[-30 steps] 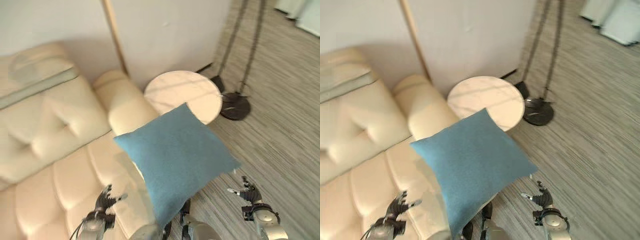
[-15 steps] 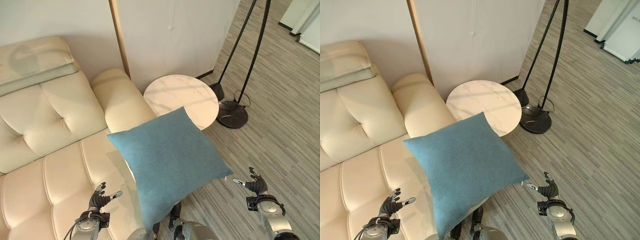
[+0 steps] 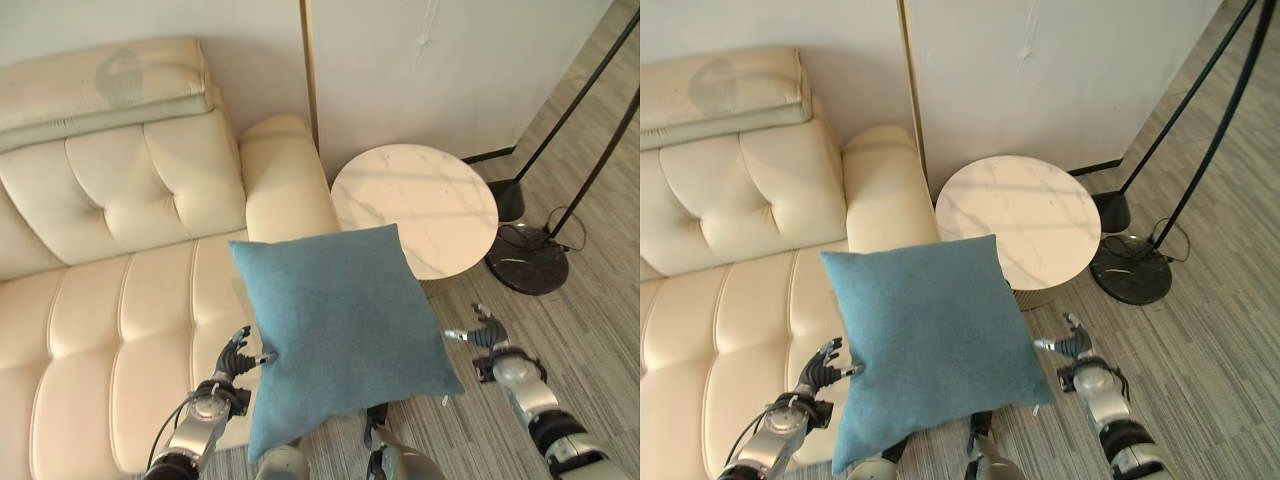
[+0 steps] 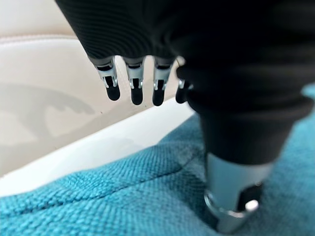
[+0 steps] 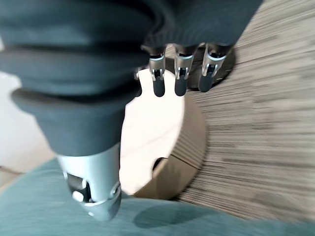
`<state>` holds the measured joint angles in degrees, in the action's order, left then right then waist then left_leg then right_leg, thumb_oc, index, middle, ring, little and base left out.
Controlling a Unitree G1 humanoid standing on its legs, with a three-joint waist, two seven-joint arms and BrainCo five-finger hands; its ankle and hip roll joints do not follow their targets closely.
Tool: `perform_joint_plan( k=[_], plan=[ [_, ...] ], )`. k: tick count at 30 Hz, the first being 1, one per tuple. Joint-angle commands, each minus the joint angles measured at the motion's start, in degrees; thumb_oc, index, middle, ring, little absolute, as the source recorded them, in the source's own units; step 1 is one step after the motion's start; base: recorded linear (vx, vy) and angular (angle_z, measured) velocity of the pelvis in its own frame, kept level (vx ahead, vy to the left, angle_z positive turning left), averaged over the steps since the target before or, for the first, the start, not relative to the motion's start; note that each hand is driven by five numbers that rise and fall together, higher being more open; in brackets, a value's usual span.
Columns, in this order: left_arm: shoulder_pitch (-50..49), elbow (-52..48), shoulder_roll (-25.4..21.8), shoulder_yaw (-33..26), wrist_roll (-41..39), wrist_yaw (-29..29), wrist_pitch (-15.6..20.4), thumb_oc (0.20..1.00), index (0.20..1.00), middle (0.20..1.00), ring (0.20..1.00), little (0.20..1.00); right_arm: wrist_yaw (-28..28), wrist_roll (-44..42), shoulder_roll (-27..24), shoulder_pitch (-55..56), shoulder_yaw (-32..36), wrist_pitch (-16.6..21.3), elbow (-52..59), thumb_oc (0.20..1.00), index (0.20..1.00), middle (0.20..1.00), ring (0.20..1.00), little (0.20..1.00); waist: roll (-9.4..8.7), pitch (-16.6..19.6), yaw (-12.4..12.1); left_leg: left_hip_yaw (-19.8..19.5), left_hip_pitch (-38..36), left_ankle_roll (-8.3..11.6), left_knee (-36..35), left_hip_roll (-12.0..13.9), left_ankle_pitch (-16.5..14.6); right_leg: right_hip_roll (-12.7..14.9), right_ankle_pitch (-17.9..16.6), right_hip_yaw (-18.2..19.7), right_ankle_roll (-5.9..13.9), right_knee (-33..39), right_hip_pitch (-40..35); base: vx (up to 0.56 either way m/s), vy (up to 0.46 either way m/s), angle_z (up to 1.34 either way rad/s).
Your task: Pick up all the scattered cushions and arrange them neatly on the sofa.
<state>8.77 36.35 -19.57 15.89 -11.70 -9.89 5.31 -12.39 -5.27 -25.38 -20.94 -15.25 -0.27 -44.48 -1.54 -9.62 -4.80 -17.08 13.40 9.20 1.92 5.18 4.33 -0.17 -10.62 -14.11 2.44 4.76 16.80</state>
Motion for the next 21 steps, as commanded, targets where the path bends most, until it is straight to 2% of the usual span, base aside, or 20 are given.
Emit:
perform_joint_plan(
  k=[1, 4, 5, 6, 7, 10, 17, 21],
  plan=[
    [5.07, -1.12, 2.40, 1.81, -3.98, -3.20, 3.67, 1.000, 1.000, 1.000, 1.000, 1.000, -1.87, -4.70, 1.32, -0.62, -0.78, 2.65, 4.59, 1.000, 1.000, 1.000, 1.000, 1.000, -1.80, -1.60, -0.07, 2.33, -1.56, -3.63, -4.08, -7.61, -3.14, 3.47, 7.74, 2.20, 5.98, -5.47, -0.08, -0.08, -0.057, 0.85],
    [9.51, 0.43, 5.21, 3.84, -3.79, -5.65, 3.68, 1.000, 1.000, 1.000, 1.000, 1.000, -2.20, -7.80, 5.20, -2.71, -3.88, 3.77, 6.27, 1.000, 1.000, 1.000, 1.000, 1.000, -1.18, -2.98, 0.49, 7.59, 0.27, -4.00, -3.92, -7.33, -2.46, 3.44, 7.56, 0.51, 5.71, -5.13, 0.71, -0.07, -0.033, 0.50],
    [10.45, 1.25, 5.66, 4.18, -3.51, -5.97, 3.51, 0.865, 0.865, 0.865, 0.865, 0.865, -1.91, -8.58, 6.14, -3.05, -4.78, 3.88, 6.42, 0.686, 0.686, 0.686, 0.686, 0.686, -1.12, -3.20, 0.62, 8.50, 0.38, -3.99, -4.07, -7.18, -2.23, 3.27, 7.47, 0.38, 5.59, -5.06, 0.79, -0.06, -0.034, 0.21],
    [11.79, 1.79, 5.71, 4.81, -2.95, -6.88, 3.58, 0.548, 0.548, 0.548, 0.548, 0.548, -1.49, -9.94, 7.56, -3.56, -6.01, 4.33, 6.45, 0.539, 0.539, 0.539, 0.539, 0.539, -1.12, -3.65, 0.61, 9.02, 0.71, -3.96, -3.81, -7.24, -2.06, 3.17, 7.17, 0.31, 5.51, -4.97, 0.91, -0.05, -0.030, 0.07],
    [12.76, 1.98, 5.71, 5.34, -2.74, -7.41, 3.60, 0.200, 0.200, 0.200, 0.200, 0.200, -1.11, -10.87, 8.90, -3.77, -7.14, 4.81, 6.52, 0.200, 0.200, 0.200, 0.200, 0.200, -1.23, -3.92, 0.51, 9.10, 0.93, -3.98, -3.63, -7.37, -1.98, 3.08, 7.00, 0.38, 5.48, -4.96, 1.03, -0.04, -0.035, -0.12],
    [12.73, 0.09, 4.93, 6.28, -1.89, -7.80, 3.37, 0.200, 0.200, 0.200, 0.200, 0.200, -0.42, -11.64, 10.98, -1.99, -8.52, 4.96, 6.56, 0.200, 0.200, 0.200, 0.200, 0.200, -0.82, -3.55, 0.60, 8.48, 1.16, -4.11, -4.25, -8.07, -1.67, 3.17, 7.07, -0.12, 5.63, -4.22, 0.66, -0.03, 0.031, -0.18],
    [7.70, -6.44, 2.83, 3.34, -1.81, -6.67, 3.72, 0.200, 0.200, 0.200, 0.200, 0.200, 1.15, -13.48, 10.27, 4.10, -4.24, 5.76, 13.13, 0.200, 0.200, 0.200, 0.200, 0.200, -0.11, -1.45, 1.21, 8.55, -1.81, -4.37, -6.24, -8.27, -1.70, 3.74, 7.01, -0.50, 6.11, -2.68, -2.42, 0.02, 0.100, 0.01],
    [0.79, -15.81, 0.65, -0.68, -2.30, -4.52, 4.56, 0.200, 0.200, 0.200, 0.200, 0.200, 4.47, -13.98, 8.44, 10.68, -1.03, 6.83, 23.58, 0.200, 0.200, 0.200, 0.200, 0.200, -0.25, 0.15, 1.58, 8.91, -4.46, -4.87, -6.14, -8.41, -2.75, 4.57, 6.59, -0.53, 6.71, -1.89, -5.17, 0.02, 0.104, 0.07]
  ],
)
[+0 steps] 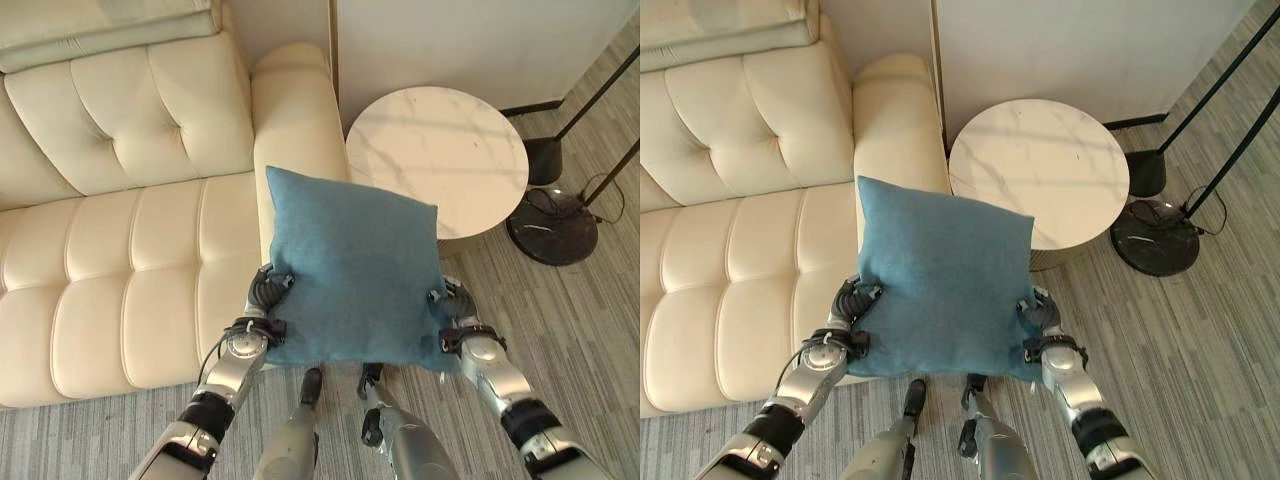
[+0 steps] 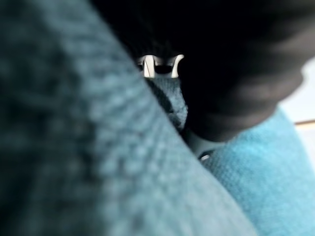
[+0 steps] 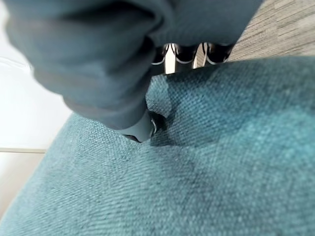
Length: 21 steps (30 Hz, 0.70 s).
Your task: Pick up all the scattered cushions and arrange them neatly on the sofa.
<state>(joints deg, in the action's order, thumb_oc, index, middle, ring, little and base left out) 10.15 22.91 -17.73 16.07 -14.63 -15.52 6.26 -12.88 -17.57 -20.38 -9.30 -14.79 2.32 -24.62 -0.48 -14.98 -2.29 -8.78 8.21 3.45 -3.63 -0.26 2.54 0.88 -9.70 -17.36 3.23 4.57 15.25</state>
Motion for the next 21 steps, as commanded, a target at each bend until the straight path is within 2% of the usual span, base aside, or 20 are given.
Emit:
perform_joint_plan(
  k=[1, 5, 7, 8, 9, 10, 11, 12, 13, 14, 15, 16, 17, 18, 19, 20, 21],
  plan=[
    [-0.60, -2.38, -1.20, -0.86, 0.64, 1.11, 3.61, 0.200, 0.200, 0.200, 0.200, 0.200, 4.96, -1.67, 3.44, -0.95, -1.49, 4.23, 3.73, 0.200, 0.200, 0.200, 0.200, 0.200, -1.31, 5.49, -0.94, 0.61, 0.72, 0.88, -0.60, -2.97, -0.96, 3.52, 5.67, 2.72, 5.93, -1.69, -3.63, 0.00, 0.090, 0.01],
    [-8.38, -12.53, -3.02, -5.54, -0.08, 3.31, 4.28, 0.200, 0.200, 0.200, 0.200, 0.200, 8.88, -1.11, 2.82, 5.70, 0.56, 5.06, 16.06, 0.200, 0.200, 0.200, 0.200, 0.200, -1.58, 7.17, -0.14, 2.41, -1.29, -0.23, 0.56, -3.55, -2.41, 4.46, 3.47, 5.11, 7.30, -1.28, -4.43, -0.05, 0.182, -0.09],
    [-10.24, -14.96, -3.62, -6.76, -0.18, 3.69, 4.20, 0.200, 0.200, 0.200, 0.200, 0.200, 9.65, -0.25, 3.24, 6.51, 0.21, 4.63, 18.26, 0.200, 0.200, 0.200, 0.200, 0.200, -1.49, 7.39, -0.15, 3.13, -1.58, -0.75, 0.88, -3.65, -2.42, 4.85, 3.07, 6.16, 7.99, -2.56, -3.75, -0.18, 0.154, -0.41],
    [-10.36, -16.32, -4.34, -7.15, -0.01, 3.18, 4.37, 0.200, 0.200, 0.200, 0.200, 0.200, 9.44, 1.00, 3.41, 6.08, -0.07, 4.58, 19.56, 0.200, 0.200, 0.200, 0.200, 0.200, -0.85, 6.75, -0.19, 3.52, -1.13, -1.38, 1.66, -3.15, -1.97, 5.02, 4.23, 7.44, 8.24, -7.72, -2.17, -0.22, 0.126, -0.34],
    [-10.35, -16.34, -4.35, -7.16, -0.01, 3.18, 4.35, 0.200, 0.200, 0.200, 0.200, 0.200, 9.43, 1.01, 3.43, 6.07, -0.06, 4.56, 19.58, 0.200, 0.200, 0.200, 0.200, 0.200, -0.91, 6.75, -0.29, 3.64, -1.09, -1.39, 1.72, -3.18, -2.03, 5.07, 4.47, 7.59, 8.24, -8.14, -1.92, -0.28, 0.088, -0.34],
    [-10.33, -17.17, -4.68, -6.84, 0.45, 2.76, 4.65, 0.200, 0.200, 0.200, 0.200, 0.200, 9.37, 2.05, 3.52, 6.06, -0.33, 4.79, 20.87, 0.200, 0.200, 0.200, 0.200, 0.200, -0.10, 6.62, -0.34, 3.54, -0.35, -1.52, 2.57, -2.68, -1.28, 4.06, 8.47, 9.45, 7.20, -13.55, -2.35, -0.19, 0.044, -0.25],
    [-10.70, -17.89, -4.79, -6.67, 0.59, 2.68, 4.90, 0.200, 0.200, 0.200, 0.200, 0.200, 9.38, 2.26, 3.59, 6.12, -0.32, 5.09, 21.49, 0.200, 0.200, 0.200, 0.200, 0.200, 0.10, 7.12, -0.44, 2.94, 0.32, -1.48, 2.69, -2.79, -0.48, 3.22, 10.23, 10.66, 6.61, -16.04, -3.15, -0.21, -0.028, -0.09],
    [-12.07, -17.83, -5.15, -6.31, 1.34, 2.61, 4.52, 0.200, 0.200, 0.200, 0.200, 0.200, 8.47, 3.76, 3.44, 7.15, 0.38, 6.01, 22.72, 0.200, 0.200, 0.200, 0.200, 0.200, -0.31, 8.73, -1.62, 1.04, 0.95, -1.25, 2.43, -3.57, 0.51, 1.74, 12.32, 13.79, 6.08, -18.31, -8.16, -0.09, -0.067, 0.18],
    [-12.09, -17.86, -5.16, -6.31, 1.34, 2.61, 4.50, 0.200, 0.200, 0.200, 0.200, 0.200, 8.46, 3.77, 3.45, 7.16, 0.38, 6.01, 22.73, 0.200, 0.200, 0.200, 0.200, 0.200, -0.26, 8.84, -1.61, 1.01, 1.10, -1.24, 2.42, -3.51, 0.63, 1.68, 12.09, 13.75, 6.09, -18.09, -8.11, -0.10, -0.186, 0.45],
    [-12.49, -18.97, -4.59, -6.52, 0.64, 2.25, 4.92, 0.200, 0.200, 0.200, 0.200, 0.200, 8.48, 4.45, 3.72, 6.61, 0.34, 5.67, 24.44, 0.200, 0.200, 0.200, 0.200, 0.200, -0.72, 9.30, -2.93, -0.79, 2.14, -0.14, 2.22, -4.28, 2.30, -0.03, 15.50, 15.47, 4.69, -14.41, -11.92, -0.07, -0.113, 0.65],
    [-12.50, -19.01, -4.60, -6.53, 0.64, 2.25, 4.89, 0.200, 0.200, 0.200, 0.200, 0.200, 8.48, 4.46, 3.73, 6.60, 0.35, 5.65, 24.46, 0.200, 0.200, 0.200, 0.200, 0.200, -0.65, 9.33, -2.87, -0.89, 2.21, -0.12, 2.15, -4.22, 2.45, -0.10, 15.23, 15.38, 4.68, -14.10, -11.98, -0.22, -0.202, 0.82],
    [-12.86, -20.34, -2.87, -6.47, -0.39, 2.00, 5.83, 0.200, 0.200, 0.200, 0.200, 0.200, 7.23, 4.35, 2.88, 5.01, 0.15, 6.30, 25.09, 0.200, 0.200, 0.200, 0.200, 0.200, -0.42, 9.45, -3.96, -2.08, 4.22, 1.80, 0.58, -5.79, 5.50, -1.34, 15.08, 15.90, 3.14, -7.28, -13.04, -0.16, -0.087, 0.77],
    [-12.84, -20.35, -2.85, -6.48, -0.39, 1.99, 5.82, 0.200, 0.200, 0.200, 0.200, 0.200, 7.22, 4.35, 2.86, 4.96, 0.15, 6.32, 25.05, 0.200, 0.200, 0.200, 0.200, 0.200, -0.38, 9.51, -3.84, -2.20, 4.32, 1.82, 0.59, -5.80, 5.54, -1.35, 14.97, 15.77, 3.13, -7.09, -13.06, -0.27, -0.106, 0.85],
    [-12.38, -20.02, -2.25, -6.16, -1.44, 1.87, 5.96, 0.200, 0.200, 0.200, 0.200, 0.200, 6.84, 4.45, 2.40, 4.38, -0.02, 6.19, 24.69, 0.200, 0.200, 0.200, 0.200, 0.200, -0.06, 9.00, -3.94, -1.19, 5.74, 2.37, 0.65, -6.30, 6.08, -1.41, 14.23, 15.48, 3.20, -5.55, -12.70, -0.20, -0.015, 0.86],
    [-11.80, -19.54, -1.68, -5.95, -1.75, 1.61, 6.07, 0.200, 0.200, 0.200, 0.200, 0.200, 6.51, 4.48, 1.92, 3.62, 0.06, 6.18, 24.45, 0.200, 0.200, 0.200, 0.200, 0.200, 0.02, 8.54, -3.50, 1.02, 6.71, 2.48, 1.57, -6.50, 5.29, -1.00, 13.42, 14.48, 3.39, -4.23, -12.54, -0.21, -0.013, 0.71],
    [-11.75, -19.52, -1.65, -5.96, -1.75, 1.61, 6.07, 0.200, 0.200, 0.200, 0.200, 0.200, 6.51, 4.47, 1.89, 3.57, 0.07, 6.19, 24.43, 0.200, 0.200, 0.200, 0.200, 0.200, 0.12, 8.65, -3.50, 0.99, 6.99, 2.50, 1.67, -6.43, 5.36, -1.08, 13.20, 14.46, 3.39, -4.11, -12.36, -0.25, 0.021, 0.52],
    [-11.73, -19.65, -0.94, -5.57, -2.47, 1.79, 6.24, 0.200, 0.200, 0.200, 0.200, 0.200, 6.25, 3.98, 1.72, 3.50, -0.16, 5.99, 24.55, 0.200, 0.200, 0.200, 0.200, 0.200, -0.12, 8.38, -2.73, 5.91, 7.15, 1.34, 4.53, -5.50, 2.68, 0.19, 11.75, 11.94, 4.06, -3.25, -11.57, -0.21, 0.035, 0.44]
  ],
)
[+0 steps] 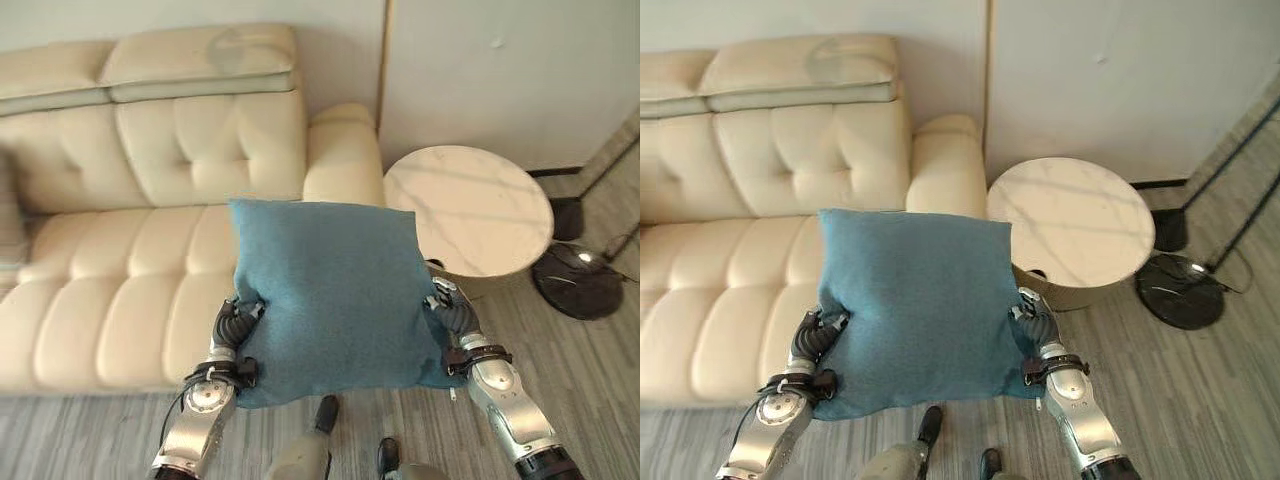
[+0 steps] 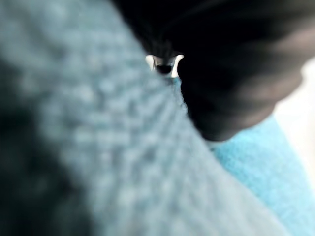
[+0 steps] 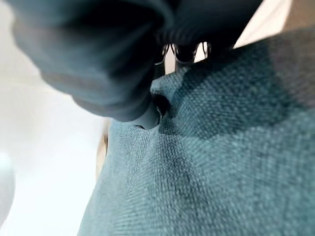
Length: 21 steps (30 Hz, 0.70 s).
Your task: Pick up all the scattered cushions and arrange them neatly on the sofa.
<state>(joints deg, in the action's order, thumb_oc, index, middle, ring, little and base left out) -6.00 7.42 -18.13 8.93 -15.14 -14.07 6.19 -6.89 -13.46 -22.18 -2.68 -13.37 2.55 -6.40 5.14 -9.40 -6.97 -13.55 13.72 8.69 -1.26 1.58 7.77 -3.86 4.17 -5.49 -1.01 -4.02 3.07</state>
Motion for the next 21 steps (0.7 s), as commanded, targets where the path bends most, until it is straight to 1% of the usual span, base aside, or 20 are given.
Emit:
perform_joint_plan(
  k=[1, 2, 3, 5, 6, 8, 9, 12, 14, 15, 16, 17, 18, 19, 20, 21],
  plan=[
    [4.33, -4.31, -0.33, 1.58, -2.14, 0.59, 6.46, 0.200, 0.200, 0.200, 0.200, 0.200, 0.36, -0.50, 3.45, -2.71, -1.28, 5.95, 6.68, 0.200, 0.200, 0.200, 0.200, 0.200, -6.07, 3.08, 2.64, 12.94, 0.82, -4.87, 3.57, -6.47, -4.76, 5.94, -2.99, -1.81, 8.69, 5.47, 1.03, -0.24, 0.045, 0.66],
    [4.05, -4.70, -0.35, 1.62, -2.30, 0.83, 6.67, 0.200, 0.200, 0.200, 0.200, 0.200, 0.52, -0.65, 3.40, -2.07, -1.08, 6.11, 7.21, 0.200, 0.200, 0.200, 0.200, 0.200, -6.31, 3.27, 3.06, 13.95, 0.15, -5.25, 4.67, -5.83, -5.82, 6.74, -3.40, -3.35, 8.87, 5.51, 1.18, -0.13, 0.046, 1.11],
    [3.84, -4.92, -0.46, 1.79, -2.29, 1.02, 6.71, 0.200, 0.200, 0.200, 0.200, 0.200, 0.63, -0.72, 3.22, -1.17, -0.80, 6.33, 7.71, 0.200, 0.200, 0.200, 0.200, 0.200, -6.60, 3.47, 3.98, 15.32, -1.13, -5.38, 5.82, -4.78, -7.33, 7.81, -3.87, -5.47, 9.01, 5.49, 1.20, -0.10, 0.052, 1.17],
    [3.56, -5.01, -0.39, 2.09, -2.12, 1.17, 6.65, 0.200, 0.200, 0.200, 0.200, 0.200, 0.76, -0.80, 3.11, 0.07, -0.28, 6.58, 7.88, 0.200, 0.200, 0.200, 0.200, 0.200, -6.68, 4.11, 5.10, 18.62, -3.32, -5.15, 5.98, -2.39, -8.43, 8.78, -3.75, -8.43, 9.13, 5.96, 0.84, -0.07, 0.060, 1.02],
    [3.61, -4.77, -0.44, 2.34, -1.95, 1.19, 6.46, 0.200, 0.200, 0.200, 0.200, 0.200, 0.78, -0.95, 3.23, 0.31, -0.16, 6.66, 7.72, 0.200, 0.200, 0.200, 0.200, 0.200, -6.57, 4.19, 5.53, 20.73, -4.70, -4.91, 5.24, -1.17, -8.57, 8.99, -3.57, -9.73, 9.24, 6.06, 0.32, -0.05, 0.056, 0.97],
    [4.22, -4.65, -0.92, 2.96, -1.63, 1.46, 6.22, 0.200, 0.200, 0.200, 0.200, 0.200, 0.54, -1.41, 3.50, 0.97, 0.64, 7.03, 7.67, 0.200, 0.200, 0.200, 0.200, 0.200, -6.43, 4.39, 6.31, 24.41, -5.74, -4.39, 3.53, 0.51, -7.81, 9.60, -3.75, -12.21, 9.52, 6.48, -0.07, -0.05, 0.089, 0.95],
    [4.21, -4.53, -1.05, 3.13, -1.59, 1.75, 6.18, 0.200, 0.200, 0.200, 0.200, 0.200, 0.45, -1.51, 3.61, 1.09, 0.87, 6.83, 7.46, 0.200, 0.200, 0.200, 0.200, 0.200, -6.42, 4.70, 6.48, 24.77, -5.81, -4.31, 2.76, 0.61, -7.52, 9.73, -4.03, -12.76, 9.47, 6.76, -0.09, 0.01, 0.130, 0.94],
    [3.53, -4.97, -1.97, 2.99, -1.31, 2.10, 5.80, 0.200, 0.200, 0.200, 0.200, 0.200, 1.22, -3.17, 4.39, 1.08, 0.68, 6.83, 7.04, 0.200, 0.200, 0.200, 0.200, 0.200, -7.01, 4.57, 6.59, 24.04, -6.36, -4.39, 3.15, -0.01, -8.51, 10.50, -4.12, -13.55, 9.69, 6.95, -1.85, 0.05, 0.138, 0.68],
    [2.92, -5.33, -2.66, 2.27, -1.31, 2.38, 5.54, 0.200, 0.200, 0.200, 0.200, 0.200, 1.87, -4.44, 5.27, 1.09, 0.10, 6.78, 6.78, 0.200, 0.200, 0.200, 0.200, 0.200, -7.42, 4.32, 6.22, 23.37, -5.82, -4.88, 4.76, -0.54, -9.68, 11.17, -4.18, -13.26, 9.99, 6.55, -2.17, 0.03, 0.212, 0.21],
    [2.21, -5.68, -3.26, 1.39, -1.26, 2.76, 5.26, 0.200, 0.200, 0.200, 0.200, 0.200, 2.77, -5.29, 6.04, 1.19, -0.27, 6.52, 6.69, 0.200, 0.200, 0.200, 0.200, 0.200, -7.74, 4.21, 5.73, 22.58, -5.23, -5.47, 6.34, -1.08, -10.67, 12.02, -4.05, -12.94, 10.27, 5.72, -2.28, 0.03, 0.184, 0.18],
    [2.19, -5.70, -3.28, 1.37, -1.26, 2.76, 5.25, 0.200, 0.200, 0.200, 0.200, 0.200, 2.77, -5.28, 6.06, 1.19, -0.28, 6.52, 6.69, 0.200, 0.200, 0.200, 0.200, 0.200, -7.75, 4.24, 5.74, 22.57, -5.17, -5.48, 6.42, -1.07, -10.71, 12.03, -4.04, -12.95, 10.27, 5.69, -2.24, 0.04, 0.281, 0.15],
    [1.79, -6.01, -3.87, 0.45, -1.40, 3.14, 5.03, 0.200, 0.200, 0.200, 0.200, 0.200, 3.73, -5.32, 6.27, 1.33, -0.41, 6.36, 7.01, 0.200, 0.200, 0.200, 0.200, 0.200, -7.79, 4.04, 5.33, 21.97, -4.75, -6.33, 7.27, -1.63, -11.65, 13.44, -3.43, -12.33, 10.28, 2.55, -1.50, 0.01, 0.158, 0.07],
    [1.78, -6.03, -3.88, 0.44, -1.41, 3.15, 5.01, 0.200, 0.200, 0.200, 0.200, 0.200, 3.74, -5.32, 6.27, 1.33, -0.42, 6.36, 7.01, 0.200, 0.200, 0.200, 0.200, 0.200, -7.81, 4.07, 5.32, 21.99, -4.71, -6.34, 7.30, -1.64, -11.66, 13.47, -3.38, -12.30, 10.29, 2.46, -1.42, 0.02, 0.246, 0.01],
    [1.55, -6.46, -4.05, -0.12, -1.29, 3.11, 4.86, 0.200, 0.200, 0.200, 0.200, 0.200, 4.32, -5.34, 6.58, 1.27, -0.59, 6.39, 7.21, 0.200, 0.200, 0.200, 0.200, 0.200, -7.69, 3.86, 5.04, 21.66, -4.62, -6.90, 7.62, -1.95, -12.24, 14.33, -2.92, -11.74, 10.34, 0.07, -0.34, 0.03, 0.196, 0.06],
    [1.42, -6.72, -4.86, -1.18, -1.27, 3.19, 4.84, 0.200, 0.200, 0.200, 0.200, 0.200, 5.00, -5.39, 6.76, 1.04, -0.74, 6.19, 7.37, 0.200, 0.200, 0.200, 0.200, 0.200, -7.59, 3.53, 4.98, 20.81, -4.33, -7.71, 8.14, -2.49, -12.61, 15.53, -3.23, -10.02, 10.17, -3.35, 1.32, 0.07, 0.247, 0.04],
    [1.22, -6.67, -5.12, -1.58, -1.40, 3.12, 4.95, 0.200, 0.200, 0.200, 0.200, 0.200, 5.05, -5.43, 7.00, 0.97, -0.90, 6.29, 7.15, 0.200, 0.200, 0.200, 0.200, 0.200, -7.50, 3.32, 4.99, 20.24, -4.53, -7.96, 8.44, -2.69, -13.13, 15.53, -3.21, -8.53, 10.15, -4.93, 2.05, 0.16, 0.275, -0.07]
  ],
)
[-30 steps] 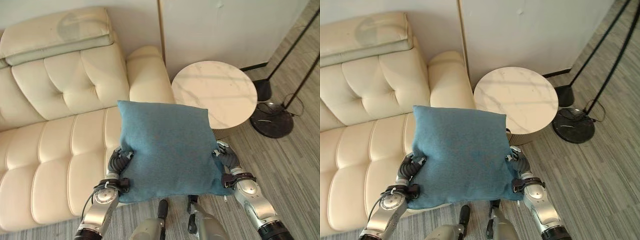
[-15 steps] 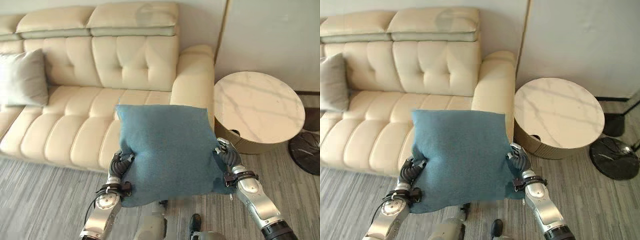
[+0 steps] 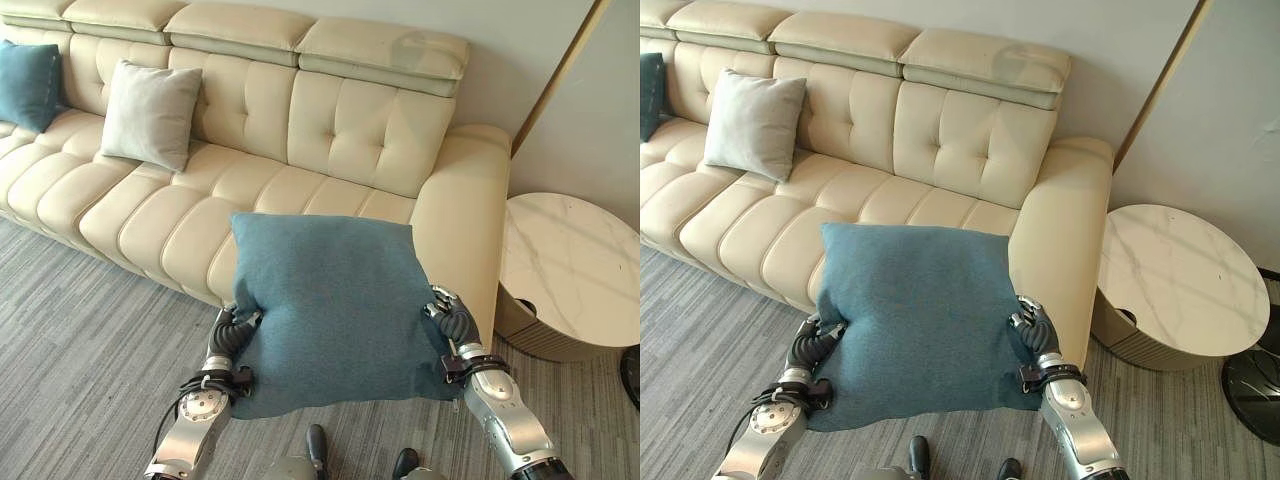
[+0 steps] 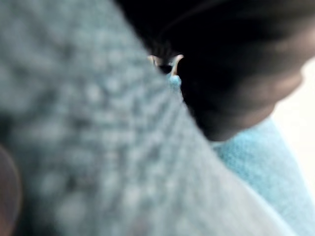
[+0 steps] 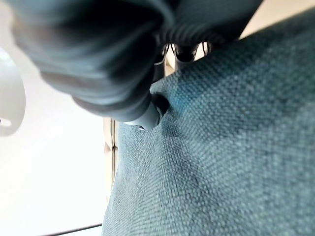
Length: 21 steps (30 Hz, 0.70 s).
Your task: Pick up all the scattered cushions and arrange them neatly on the sofa.
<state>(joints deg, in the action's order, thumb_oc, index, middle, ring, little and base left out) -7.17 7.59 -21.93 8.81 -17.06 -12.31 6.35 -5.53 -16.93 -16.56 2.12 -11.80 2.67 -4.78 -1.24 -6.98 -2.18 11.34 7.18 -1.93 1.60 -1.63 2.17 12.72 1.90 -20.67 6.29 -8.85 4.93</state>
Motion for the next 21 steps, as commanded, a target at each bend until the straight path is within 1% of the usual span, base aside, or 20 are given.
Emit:
perform_joint_plan(
  k=[1, 2, 3, 4, 5, 7, 8, 9, 10, 11, 12, 13, 14, 15, 16, 17, 18, 19, 20, 21],
  plan=[
    [1.96, -6.90, -1.41, -1.46, 0.84, 1.50, 4.48, 0.200, 0.200, 0.200, 0.200, 0.200, 3.77, -1.38, 1.33, -3.41, -2.29, 5.95, 5.86, 0.200, 0.200, 0.200, 0.200, 0.200, -1.04, 0.81, 1.07, -6.26, 0.91, 1.83, 4.96, -0.59, -7.80, -4.28, -0.29, 12.18, 2.12, -3.34, 3.26, 0.19, 0.218, -0.13],
    [1.70, -7.06, -1.28, -1.55, 1.03, 1.93, 4.47, 0.200, 0.200, 0.200, 0.200, 0.200, 4.04, -1.44, 1.29, -3.12, -2.21, 5.71, 6.04, 0.200, 0.200, 0.200, 0.200, 0.200, -1.10, 0.70, 1.32, -6.68, 0.14, 1.68, 4.57, -1.09, -7.93, -5.72, -0.13, 14.07, 2.19, -3.21, 4.15, 0.14, 0.167, 0.08],
    [1.71, -7.07, -1.28, -1.56, 1.03, 1.94, 4.47, 0.200, 0.200, 0.200, 0.200, 0.200, 4.04, -1.44, 1.30, -3.14, -2.21, 5.70, 6.05, 0.200, 0.200, 0.200, 0.200, 0.200, -1.12, 0.88, 1.28, -6.62, 0.35, 1.69, 4.45, -1.08, -7.71, -5.74, -0.35, 14.12, 2.17, -3.06, 4.37, 0.11, 0.114, 0.46],
    [1.44, -7.09, -1.21, -2.00, 1.53, 1.88, 4.68, 0.200, 0.200, 0.200, 0.200, 0.200, 4.02, -1.55, 1.34, -3.34, -2.37, 6.02, 5.90, 0.200, 0.200, 0.200, 0.200, 0.200, -1.09, 0.56, 1.29, -7.03, -0.51, 1.44, 4.17, -1.75, -8.10, -6.62, -0.91, 14.58, 2.18, -2.49, 5.87, 0.17, 0.076, 0.57],
    [1.14, -7.30, -1.17, -1.98, 1.54, 2.25, 4.67, 0.200, 0.200, 0.200, 0.200, 0.200, 4.38, -2.74, 1.27, -3.29, -2.67, 6.12, 6.13, 0.200, 0.200, 0.200, 0.200, 0.200, -1.50, 0.27, 1.35, -7.82, -1.44, 1.33, 3.70, -2.57, -8.35, -7.71, -1.99, 13.68, 2.04, 0.06, 7.09, 0.28, 0.102, 0.10],
    [0.87, -7.28, -1.15, -2.19, 1.42, 2.52, 4.68, 0.200, 0.200, 0.200, 0.200, 0.200, 4.63, -3.98, 1.01, -3.23, -2.78, 6.32, 6.19, 0.200, 0.200, 0.200, 0.200, 0.200, -1.61, -0.05, 1.91, -8.96, -3.88, 1.07, 2.76, -3.49, -9.47, -9.89, -3.97, 12.94, 2.49, 1.87, 9.82, 0.41, 0.086, 0.15],
    [1.17, -6.48, -0.66, -2.22, 1.38, 2.55, 4.62, 0.200, 0.200, 0.200, 0.200, 0.200, 4.74, -5.08, 0.43, -2.66, -2.13, 6.49, 6.55, 0.200, 0.200, 0.200, 0.200, 0.200, -1.80, -0.22, 2.84, -11.12, -7.51, 0.67, 1.98, -5.29, -11.25, -12.30, -6.33, 10.70, 3.34, 5.01, 13.58, 0.54, 0.102, 0.58],
    [1.28, -6.21, -0.46, -2.15, 1.54, 2.60, 4.73, 0.200, 0.200, 0.200, 0.200, 0.200, 4.86, -5.14, 0.29, -2.26, -1.94, 6.50, 6.68, 0.200, 0.200, 0.200, 0.200, 0.200, -1.50, -0.27, 3.16, -12.15, -9.09, 0.62, 1.45, -5.46, -11.95, -12.81, -6.87, 9.66, 3.45, 5.92, 14.07, 0.90, 0.064, 0.53],
    [1.39, -6.21, -0.36, -2.25, 2.64, 2.44, 4.78, 0.200, 0.200, 0.200, 0.200, 0.200, 5.25, -5.42, 0.10, -0.81, -1.41, 6.69, 7.30, 0.200, 0.200, 0.200, 0.200, 0.200, -1.36, 0.15, 4.04, -14.42, -13.46, 0.97, 0.79, -5.24, -13.99, -12.32, -8.62, 5.76, 3.82, 7.23, 17.18, 0.72, -0.023, 0.74],
    [1.07, -6.34, -0.34, -2.02, 2.60, 2.51, 4.80, 0.200, 0.200, 0.200, 0.200, 0.200, 5.29, -5.64, 0.04, 0.16, -1.47, 6.85, 7.85, 0.200, 0.200, 0.200, 0.200, 0.200, -1.52, 0.50, 4.19, -14.84, -14.85, 1.15, 0.99, -5.07, -14.97, -11.80, -8.43, 4.86, 3.35, 7.62, 16.19, 0.75, -0.056, 1.11],
    [0.76, -6.38, -0.19, -1.80, 3.03, 2.53, 4.63, 0.200, 0.200, 0.200, 0.200, 0.200, 5.35, -5.78, 0.32, 1.02, -1.28, 7.03, 8.09, 0.200, 0.200, 0.200, 0.200, 0.200, -1.51, 0.90, 4.56, -15.25, -16.38, 1.82, 1.25, -4.15, -15.11, -11.44, -8.59, 4.78, 2.74, 6.50, 15.67, 0.62, -0.107, 0.87],
    [0.66, -6.27, 0.06, -1.22, 2.67, 2.72, 4.67, 0.200, 0.200, 0.200, 0.200, 0.200, 5.06, -5.83, 0.18, 1.74, -0.87, 6.97, 7.82, 0.200, 0.200, 0.200, 0.200, 0.200, -0.87, 2.82, 5.16, -15.22, -17.84, 3.47, 3.15, -1.78, -14.33, -11.60, -8.63, 4.41, 2.09, 5.12, 14.29, 0.77, -0.155, 0.35],
    [0.83, -5.74, 0.24, -0.71, 2.89, 2.92, 4.47, 0.200, 0.200, 0.200, 0.200, 0.200, 4.64, -5.15, -0.18, 2.06, 0.07, 7.04, 7.29, 0.200, 0.200, 0.200, 0.200, 0.200, 0.31, 4.01, 5.92, -11.97, -17.26, 7.00, 7.47, 2.02, -9.67, -11.74, -8.02, 2.89, 1.94, 5.08, 12.23, 0.72, -0.159, 0.01],
    [0.65, -5.80, 0.21, -0.86, 2.73, 3.17, 4.57, 0.200, 0.200, 0.200, 0.200, 0.200, 4.51, -5.40, -0.41, 2.14, 0.35, 7.08, 7.14, 0.200, 0.200, 0.200, 0.200, 0.200, 0.13, 4.47, 6.20, -9.52, -15.46, 8.28, 10.93, 3.64, -6.86, -11.54, -7.73, 2.75, 1.84, 5.90, 10.58, 0.53, -0.115, -0.22],
    [0.12, -5.60, 0.33, -1.15, 2.31, 3.17, 4.52, 0.200, 0.200, 0.200, 0.200, 0.200, 3.98, -5.58, -0.79, 1.96, 0.42, 6.92, 6.58, 0.200, 0.200, 0.200, 0.200, 0.200, -0.41, 4.76, 5.83, -6.23, -12.87, 7.01, 14.85, 4.94, -5.86, -11.65, -6.55, 3.48, 1.39, 7.45, 7.74, 0.44, -0.032, -0.53],
    [-0.30, -5.12, 1.27, -1.73, 2.07, 2.78, 4.03, 0.200, 0.200, 0.200, 0.200, 0.200, 3.17, -3.90, -1.79, 0.89, 0.22, 6.30, 5.70, 0.200, 0.200, 0.200, 0.200, 0.200, -1.57, 4.23, 4.31, -3.74, -7.15, 4.99, 16.40, 5.40, -9.91, -11.15, -4.88, 6.06, 1.47, 9.00, 4.62, 0.32, -0.007, -1.20],
    [-0.26, -5.11, 1.23, -1.74, 2.07, 2.78, 4.03, 0.200, 0.200, 0.200, 0.200, 0.200, 3.17, -3.90, -1.74, 0.86, 0.23, 6.30, 5.70, 0.200, 0.200, 0.200, 0.200, 0.200, -1.82, 4.32, 4.31, -3.68, -7.00, 4.91, 16.22, 5.13, -9.60, -10.91, -5.03, 6.15, 1.49, 9.04, 4.83, 0.28, 0.063, -1.67],
    [-0.10, -4.87, 1.38, -1.65, 2.72, 2.79, 3.91, 0.200, 0.200, 0.200, 0.200, 0.200, 2.63, -2.73, -2.39, 0.11, 0.48, 6.27, 5.55, 0.200, 0.200, 0.200, 0.200, 0.200, -3.17, 3.05, 3.32, -3.89, -2.78, 4.47, 14.55, 4.96, -12.96, -9.83, -4.54, 7.87, 1.94, 9.90, 2.71, 0.09, 0.071, -1.73],
    [0.31, -4.82, 1.34, -1.50, 2.88, 2.64, 3.93, 0.200, 0.200, 0.200, 0.200, 0.200, 2.21, -2.10, -2.53, -0.32, 0.58, 6.18, 5.48, 0.200, 0.200, 0.200, 0.200, 0.200, -3.60, 2.18, 2.79, -4.75, -0.50, 4.92, 13.32, 4.71, -12.21, -9.43, -4.48, 8.61, 1.99, 10.14, 1.97, 0.11, 0.108, -1.07],
    [0.82, -4.67, 1.50, -1.30, 2.87, 2.14, 3.95, 0.200, 0.200, 0.200, 0.200, 0.200, 1.78, -1.71, -2.47, -0.80, 0.58, 6.18, 5.36, 0.200, 0.200, 0.200, 0.200, 0.200, -3.71, 1.31, 2.10, -6.29, 1.85, 5.81, 11.43, 4.61, -9.62, -9.58, -4.29, 9.34, 1.98, 10.63, 0.98, 0.06, 0.123, -0.82]
  ],
)
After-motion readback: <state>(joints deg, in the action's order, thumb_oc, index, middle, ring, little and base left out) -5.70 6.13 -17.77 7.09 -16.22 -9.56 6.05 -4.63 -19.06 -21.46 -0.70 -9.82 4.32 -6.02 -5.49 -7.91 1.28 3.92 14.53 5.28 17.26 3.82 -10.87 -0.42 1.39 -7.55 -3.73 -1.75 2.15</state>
